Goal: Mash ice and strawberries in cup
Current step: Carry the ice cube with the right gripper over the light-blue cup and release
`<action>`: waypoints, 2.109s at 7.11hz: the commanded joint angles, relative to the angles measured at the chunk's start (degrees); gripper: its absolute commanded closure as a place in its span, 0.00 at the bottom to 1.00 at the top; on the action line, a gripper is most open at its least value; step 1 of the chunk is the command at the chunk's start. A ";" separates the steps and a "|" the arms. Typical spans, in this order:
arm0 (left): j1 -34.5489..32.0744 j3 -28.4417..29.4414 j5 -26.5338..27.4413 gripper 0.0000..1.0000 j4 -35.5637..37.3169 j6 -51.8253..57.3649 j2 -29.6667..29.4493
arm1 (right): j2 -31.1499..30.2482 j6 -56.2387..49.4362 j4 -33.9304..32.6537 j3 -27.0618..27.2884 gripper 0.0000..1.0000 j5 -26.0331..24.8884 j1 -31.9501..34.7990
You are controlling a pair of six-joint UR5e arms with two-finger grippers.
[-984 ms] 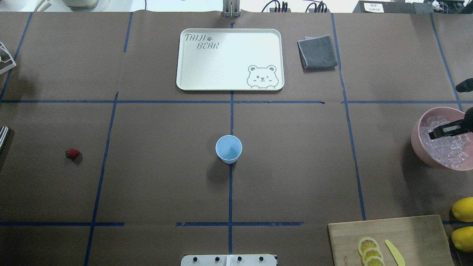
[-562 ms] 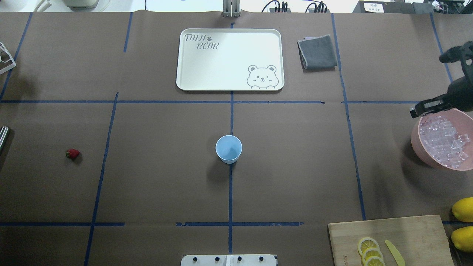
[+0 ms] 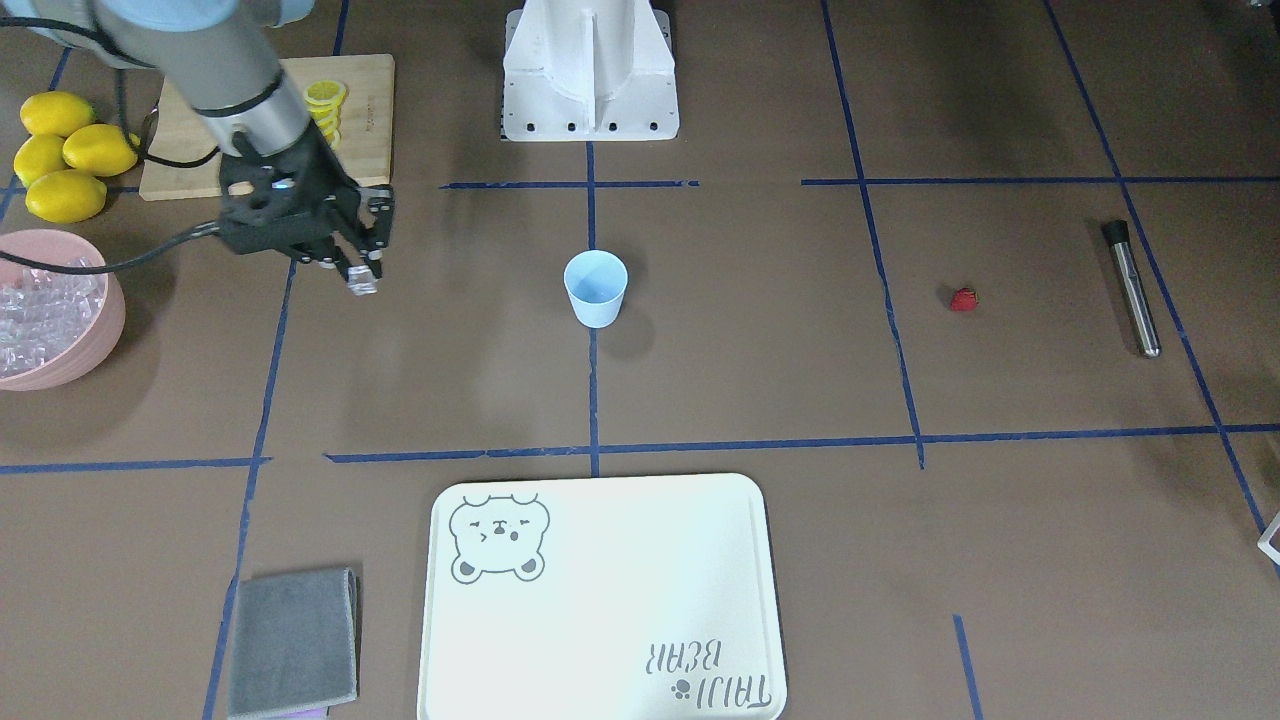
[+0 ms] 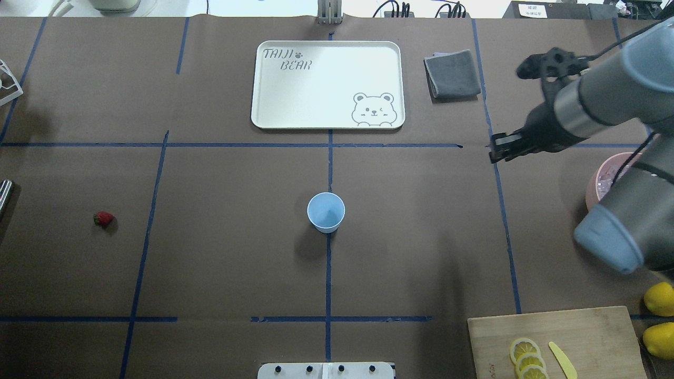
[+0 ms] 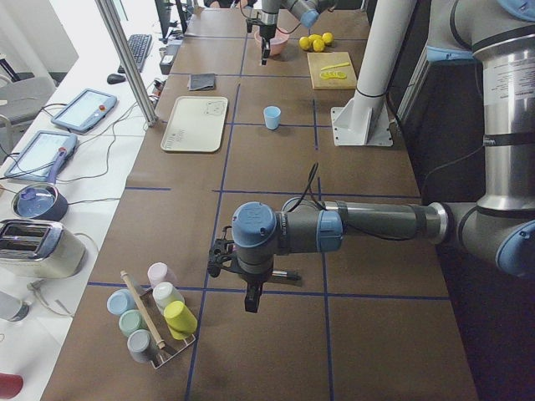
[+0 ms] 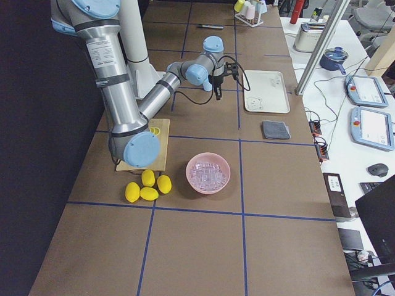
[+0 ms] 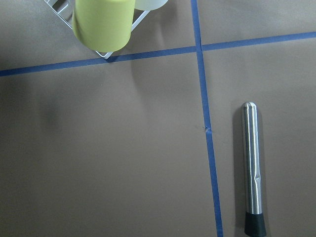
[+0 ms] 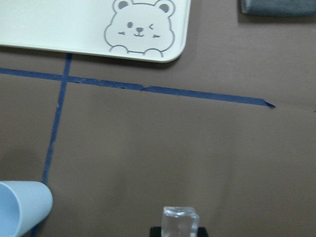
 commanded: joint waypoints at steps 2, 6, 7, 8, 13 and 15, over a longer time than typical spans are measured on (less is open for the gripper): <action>0.00 0.25 0.00 0.00 -0.01 0.09 -0.21 | 13.91 14.34 -2.48 -9.41 0.96 -13.60 -13.26; 0.00 0.25 0.00 0.00 -0.01 0.00 -0.22 | 21.06 17.36 -2.13 -17.86 0.83 -14.78 -14.78; 0.09 0.25 0.00 0.00 -0.01 0.09 -0.22 | 20.79 17.27 -2.05 -17.60 0.01 -14.86 -15.48; 0.09 0.34 0.00 0.00 -0.01 0.09 -0.22 | 20.79 17.36 -2.04 -17.86 0.00 -14.87 -15.49; 0.09 0.34 0.00 0.00 0.08 0.00 -0.22 | 12.93 11.68 -2.04 -10.98 0.00 -8.91 -9.36; 0.09 0.34 0.00 0.00 0.16 0.00 -0.22 | -0.32 0.02 -1.78 0.28 0.00 -1.55 -1.21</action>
